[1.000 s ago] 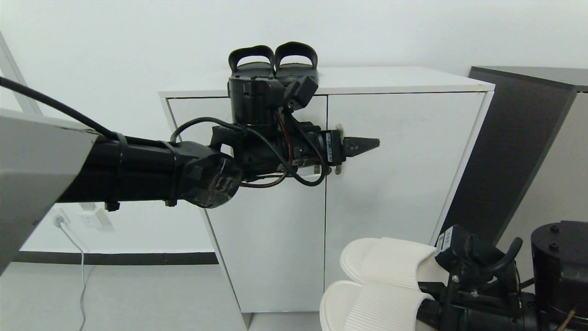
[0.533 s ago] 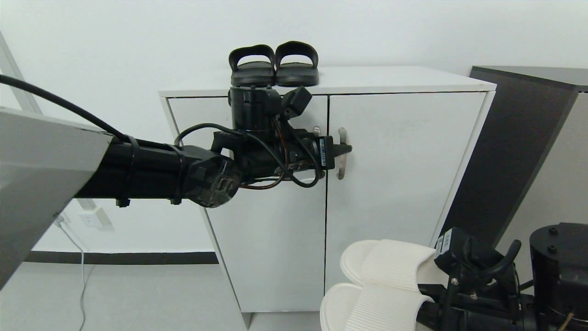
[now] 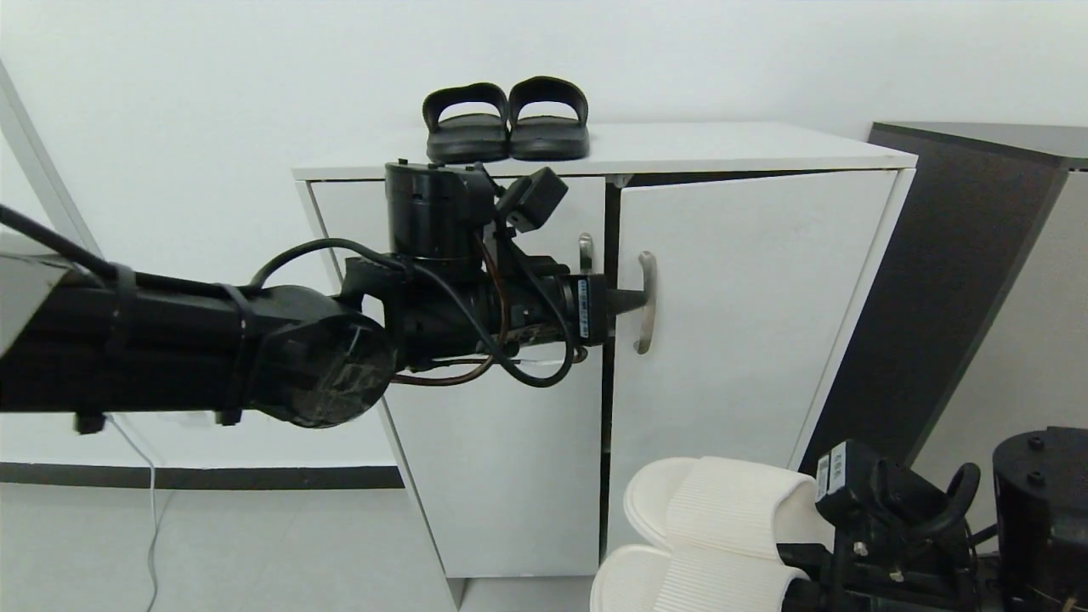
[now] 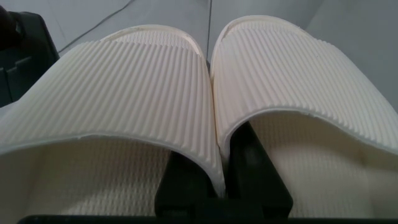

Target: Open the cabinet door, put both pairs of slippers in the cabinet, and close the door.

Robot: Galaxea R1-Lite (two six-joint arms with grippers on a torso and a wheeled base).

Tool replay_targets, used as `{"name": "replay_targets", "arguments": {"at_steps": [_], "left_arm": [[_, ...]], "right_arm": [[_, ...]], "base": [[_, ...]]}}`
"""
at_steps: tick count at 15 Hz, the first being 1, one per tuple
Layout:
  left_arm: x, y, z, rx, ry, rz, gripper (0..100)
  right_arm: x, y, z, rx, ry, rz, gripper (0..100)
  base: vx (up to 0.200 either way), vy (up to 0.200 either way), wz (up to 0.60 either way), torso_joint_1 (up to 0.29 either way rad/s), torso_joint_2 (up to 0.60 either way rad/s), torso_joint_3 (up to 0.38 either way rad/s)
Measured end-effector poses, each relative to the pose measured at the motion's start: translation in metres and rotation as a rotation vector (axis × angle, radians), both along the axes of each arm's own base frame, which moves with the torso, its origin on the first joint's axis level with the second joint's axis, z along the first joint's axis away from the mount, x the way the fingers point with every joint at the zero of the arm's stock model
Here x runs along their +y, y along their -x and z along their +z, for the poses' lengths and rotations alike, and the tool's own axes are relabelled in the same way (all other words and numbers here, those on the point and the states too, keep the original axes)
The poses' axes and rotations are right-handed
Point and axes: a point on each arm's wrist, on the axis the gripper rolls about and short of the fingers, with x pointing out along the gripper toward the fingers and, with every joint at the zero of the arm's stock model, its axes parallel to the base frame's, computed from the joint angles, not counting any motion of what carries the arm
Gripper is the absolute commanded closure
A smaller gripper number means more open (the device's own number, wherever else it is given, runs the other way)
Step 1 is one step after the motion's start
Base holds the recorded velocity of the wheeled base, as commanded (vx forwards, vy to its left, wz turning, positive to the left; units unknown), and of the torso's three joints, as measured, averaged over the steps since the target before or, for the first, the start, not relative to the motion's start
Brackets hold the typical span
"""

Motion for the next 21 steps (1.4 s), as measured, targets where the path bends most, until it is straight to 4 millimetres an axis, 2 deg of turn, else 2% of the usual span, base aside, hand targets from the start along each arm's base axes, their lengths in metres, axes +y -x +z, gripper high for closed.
{"name": "replay_targets", "arguments": {"at_steps": [4,6,10,16,21], "left_arm": [[0.014,0.032,0.011,-0.010,0.007,-0.017,100],[0.022,0.034,0.018,-0.033,0.027,0.001,100],[0.030,0.013,0.022,-0.044,0.081,0.063,100],[0.015,-0.021,0.018,-0.051,0.089,0.079,100],[0.008,-0.034,0.012,-0.047,0.087,0.074,100]], "right_arm": [[0.000,0.000,0.000,0.000,0.002,0.001,100],[0.000,0.001,-0.001,0.000,0.004,0.002,100],[0.000,0.001,-0.001,-0.002,0.005,0.001,100],[-0.001,0.001,-0.002,-0.024,0.025,0.009,100],[0.000,0.002,-0.003,-0.025,0.031,0.014,100]], "base": [[0.000,0.000,0.00,0.000,0.00,0.000],[0.000,0.000,0.00,0.000,0.00,0.000],[0.000,0.000,0.00,0.000,0.00,0.000],[0.000,0.000,0.00,0.000,0.00,0.000],[0.000,0.000,0.00,0.000,0.00,0.000]]}}
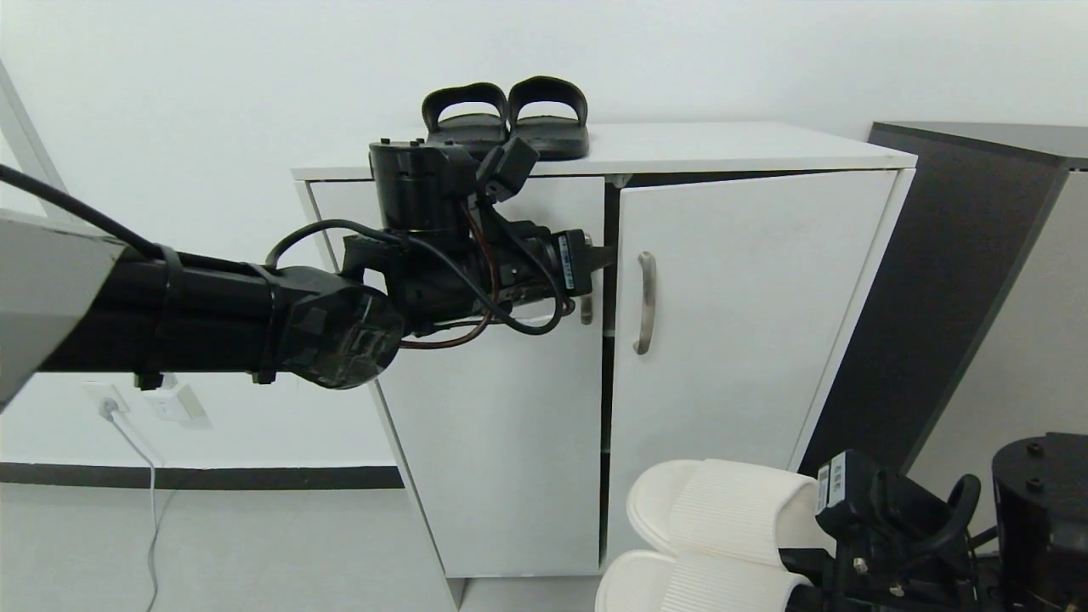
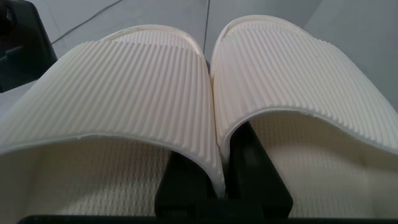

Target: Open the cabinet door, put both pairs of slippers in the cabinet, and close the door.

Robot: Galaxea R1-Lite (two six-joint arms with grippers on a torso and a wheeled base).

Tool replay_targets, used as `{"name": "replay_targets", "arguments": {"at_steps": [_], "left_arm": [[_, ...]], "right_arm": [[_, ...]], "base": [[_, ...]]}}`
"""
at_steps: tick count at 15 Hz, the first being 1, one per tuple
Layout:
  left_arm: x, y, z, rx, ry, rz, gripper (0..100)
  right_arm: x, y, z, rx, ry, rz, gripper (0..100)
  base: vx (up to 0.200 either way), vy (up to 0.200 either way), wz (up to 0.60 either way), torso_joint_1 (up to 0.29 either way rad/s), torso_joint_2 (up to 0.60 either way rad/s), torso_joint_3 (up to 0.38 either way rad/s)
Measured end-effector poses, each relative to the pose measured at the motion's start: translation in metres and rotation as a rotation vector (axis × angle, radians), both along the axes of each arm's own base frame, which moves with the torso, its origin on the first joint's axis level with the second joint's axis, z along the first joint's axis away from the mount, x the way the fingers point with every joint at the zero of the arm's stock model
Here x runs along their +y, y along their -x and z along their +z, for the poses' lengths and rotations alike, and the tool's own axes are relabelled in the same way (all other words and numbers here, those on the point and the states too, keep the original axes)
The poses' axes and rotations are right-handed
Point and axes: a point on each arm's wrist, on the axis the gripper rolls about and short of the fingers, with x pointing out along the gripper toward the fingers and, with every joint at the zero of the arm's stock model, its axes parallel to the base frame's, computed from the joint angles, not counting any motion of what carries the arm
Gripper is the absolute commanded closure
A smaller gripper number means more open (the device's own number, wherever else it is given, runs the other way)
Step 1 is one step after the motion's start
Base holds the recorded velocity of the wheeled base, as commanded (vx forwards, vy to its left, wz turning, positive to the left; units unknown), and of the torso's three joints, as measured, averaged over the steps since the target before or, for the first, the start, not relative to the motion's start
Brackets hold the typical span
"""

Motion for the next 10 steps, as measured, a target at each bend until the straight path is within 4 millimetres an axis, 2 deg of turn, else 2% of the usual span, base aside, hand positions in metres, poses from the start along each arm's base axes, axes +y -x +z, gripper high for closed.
{"name": "replay_targets", "arguments": {"at_steps": [3,6,8,10], "left_arm": [[-0.006,-0.006,-0.001,-0.006,0.004,-0.001,100],[-0.009,-0.003,-0.007,0.004,-0.004,-0.012,100],[-0.015,0.008,-0.012,-0.004,-0.001,-0.037,100],[-0.026,0.033,-0.015,-0.021,0.009,-0.102,100]], "right_arm": [[0.000,0.001,-0.001,0.003,0.002,0.004,100],[0.001,0.003,-0.001,0.007,0.005,0.014,100],[0.002,0.005,-0.002,0.010,0.008,0.021,100],[0.002,0.006,-0.003,0.011,0.009,0.025,100]], "base": [[0.000,0.000,0.00,0.000,0.00,0.000],[-0.200,0.000,0.00,0.009,0.01,0.001],[-0.200,0.000,0.00,0.000,0.00,0.000],[-0.200,0.000,0.00,0.002,0.00,0.002]]}}
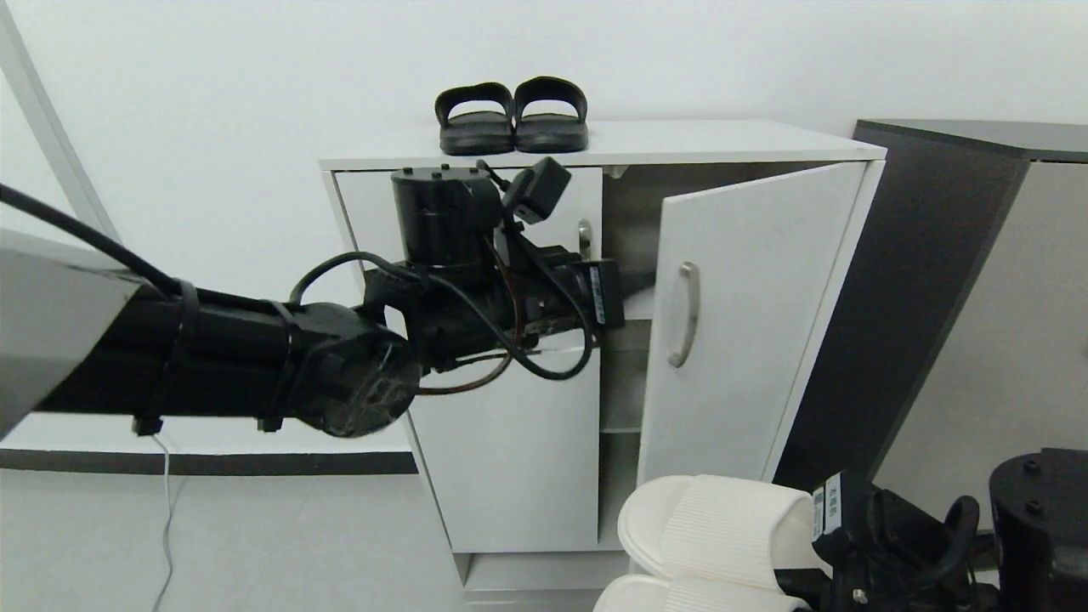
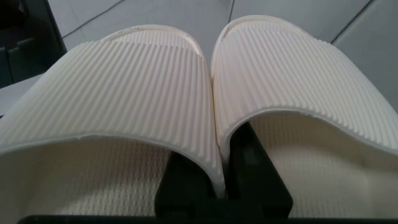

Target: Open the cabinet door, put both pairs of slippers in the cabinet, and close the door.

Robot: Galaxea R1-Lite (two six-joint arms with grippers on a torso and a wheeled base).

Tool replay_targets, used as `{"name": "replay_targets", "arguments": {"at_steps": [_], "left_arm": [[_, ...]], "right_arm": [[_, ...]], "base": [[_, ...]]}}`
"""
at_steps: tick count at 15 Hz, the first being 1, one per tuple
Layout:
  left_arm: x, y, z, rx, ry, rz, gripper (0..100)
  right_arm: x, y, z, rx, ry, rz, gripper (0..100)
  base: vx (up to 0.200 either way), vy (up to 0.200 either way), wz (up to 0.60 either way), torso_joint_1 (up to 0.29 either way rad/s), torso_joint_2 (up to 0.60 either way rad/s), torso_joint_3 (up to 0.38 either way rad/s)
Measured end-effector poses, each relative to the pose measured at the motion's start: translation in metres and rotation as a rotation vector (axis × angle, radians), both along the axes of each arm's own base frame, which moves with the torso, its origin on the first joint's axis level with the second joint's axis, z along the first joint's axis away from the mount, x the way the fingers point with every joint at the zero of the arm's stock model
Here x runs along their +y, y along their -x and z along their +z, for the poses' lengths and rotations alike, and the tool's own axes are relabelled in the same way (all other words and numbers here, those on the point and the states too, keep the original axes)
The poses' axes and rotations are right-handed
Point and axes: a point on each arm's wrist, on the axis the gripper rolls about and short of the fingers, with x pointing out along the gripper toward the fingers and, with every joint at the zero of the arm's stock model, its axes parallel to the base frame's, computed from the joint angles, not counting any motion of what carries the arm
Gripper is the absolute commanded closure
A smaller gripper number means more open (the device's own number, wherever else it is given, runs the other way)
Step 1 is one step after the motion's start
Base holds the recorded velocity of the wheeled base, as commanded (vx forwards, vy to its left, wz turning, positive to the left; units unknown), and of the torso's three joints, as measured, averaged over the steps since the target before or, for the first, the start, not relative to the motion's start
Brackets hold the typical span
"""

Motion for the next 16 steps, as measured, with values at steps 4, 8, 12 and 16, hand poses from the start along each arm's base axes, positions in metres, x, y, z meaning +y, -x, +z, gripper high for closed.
{"name": "replay_targets", "arguments": {"at_steps": [4,8,12,16], "left_arm": [[-0.010,0.041,0.009,-0.030,0.023,-0.088,100],[0.021,0.046,0.018,-0.040,0.029,0.010,100],[0.072,0.093,0.023,-0.035,0.024,0.060,100],[0.135,0.176,0.028,-0.012,0.005,0.100,100]], "right_arm": [[0.002,0.003,0.001,-0.002,-0.003,0.015,100],[0.000,0.002,0.002,-0.009,-0.010,0.004,100],[-0.003,-0.009,0.007,-0.021,-0.023,-0.051,100],[-0.004,-0.015,0.009,-0.024,-0.030,-0.077,100]], "base": [[-0.200,0.000,0.00,0.004,0.00,0.002],[0.000,0.000,0.00,0.000,0.00,0.000],[0.000,0.000,0.00,0.000,0.00,0.000],[0.000,0.000,0.00,0.000,0.00,0.000]]}}
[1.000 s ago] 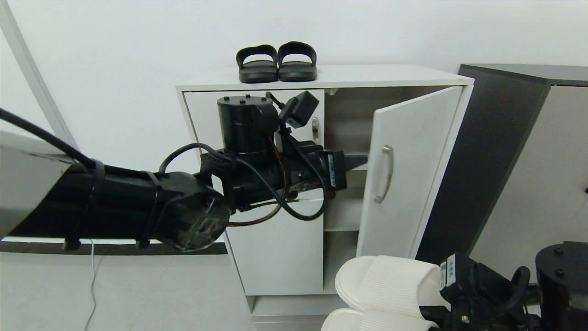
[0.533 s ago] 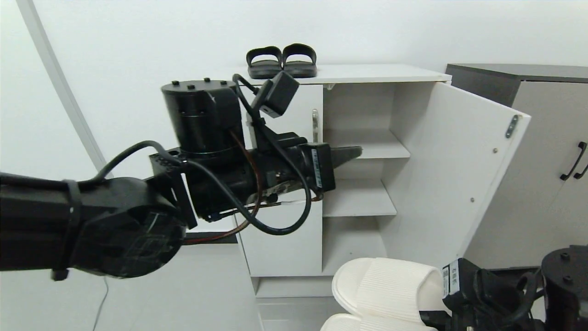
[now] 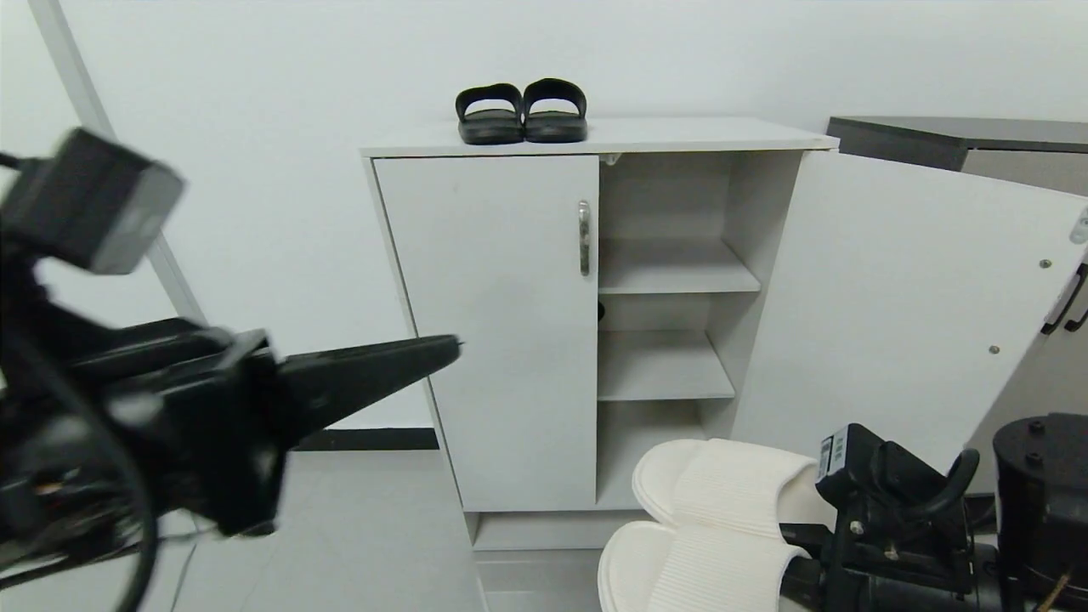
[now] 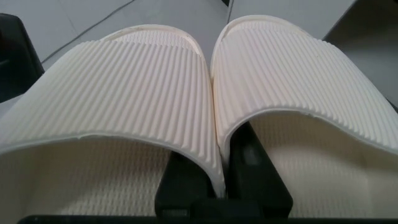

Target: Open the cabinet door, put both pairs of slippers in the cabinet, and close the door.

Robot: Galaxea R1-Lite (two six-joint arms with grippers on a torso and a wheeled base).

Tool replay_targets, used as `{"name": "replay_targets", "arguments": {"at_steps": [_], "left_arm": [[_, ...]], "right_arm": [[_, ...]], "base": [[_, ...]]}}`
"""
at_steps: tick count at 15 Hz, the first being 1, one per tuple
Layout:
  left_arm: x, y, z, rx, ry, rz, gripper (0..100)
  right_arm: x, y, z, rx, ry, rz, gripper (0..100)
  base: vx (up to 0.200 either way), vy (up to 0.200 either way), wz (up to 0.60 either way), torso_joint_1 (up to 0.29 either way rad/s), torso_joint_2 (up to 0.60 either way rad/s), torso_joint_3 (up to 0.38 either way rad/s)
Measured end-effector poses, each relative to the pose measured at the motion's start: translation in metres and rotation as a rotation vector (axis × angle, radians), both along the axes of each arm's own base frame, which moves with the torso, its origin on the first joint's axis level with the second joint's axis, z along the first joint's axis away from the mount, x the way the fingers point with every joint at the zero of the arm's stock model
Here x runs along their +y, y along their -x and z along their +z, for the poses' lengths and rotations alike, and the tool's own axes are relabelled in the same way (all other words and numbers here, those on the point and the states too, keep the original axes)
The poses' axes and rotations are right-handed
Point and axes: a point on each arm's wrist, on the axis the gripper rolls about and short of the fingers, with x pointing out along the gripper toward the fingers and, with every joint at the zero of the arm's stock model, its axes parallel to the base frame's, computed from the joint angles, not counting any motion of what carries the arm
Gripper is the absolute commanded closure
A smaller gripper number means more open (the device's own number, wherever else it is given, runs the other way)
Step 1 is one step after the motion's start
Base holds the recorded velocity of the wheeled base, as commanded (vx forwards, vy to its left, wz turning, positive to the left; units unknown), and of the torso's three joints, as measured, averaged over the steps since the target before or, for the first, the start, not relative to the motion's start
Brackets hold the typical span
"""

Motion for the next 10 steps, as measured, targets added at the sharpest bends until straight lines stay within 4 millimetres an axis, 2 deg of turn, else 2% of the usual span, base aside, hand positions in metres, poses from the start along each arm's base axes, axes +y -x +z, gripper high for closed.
{"name": "replay_targets", "arguments": {"at_steps": [3,6,8,10], "left_arm": [[0.053,0.065,-0.013,0.015,-0.062,0.107,100],[0.090,0.120,-0.044,-0.011,-0.130,0.348,100],[0.099,0.136,-0.077,-0.013,-0.183,0.548,100],[0.101,0.142,-0.109,-0.017,-0.248,0.708,100]], "right_arm": [[0.000,-0.001,0.000,0.001,0.000,-0.001,100],[0.000,-0.001,-0.001,0.004,0.002,-0.002,100],[-0.001,-0.003,-0.002,0.009,0.006,-0.013,100],[-0.001,-0.006,-0.003,0.011,0.008,-0.027,100]], "base": [[0.000,0.000,0.00,0.000,0.00,0.000],[0.000,0.000,0.00,0.000,0.00,0.000],[0.000,0.000,0.00,0.000,0.00,0.000],[0.000,0.000,0.00,0.000,0.00,0.000]]}}
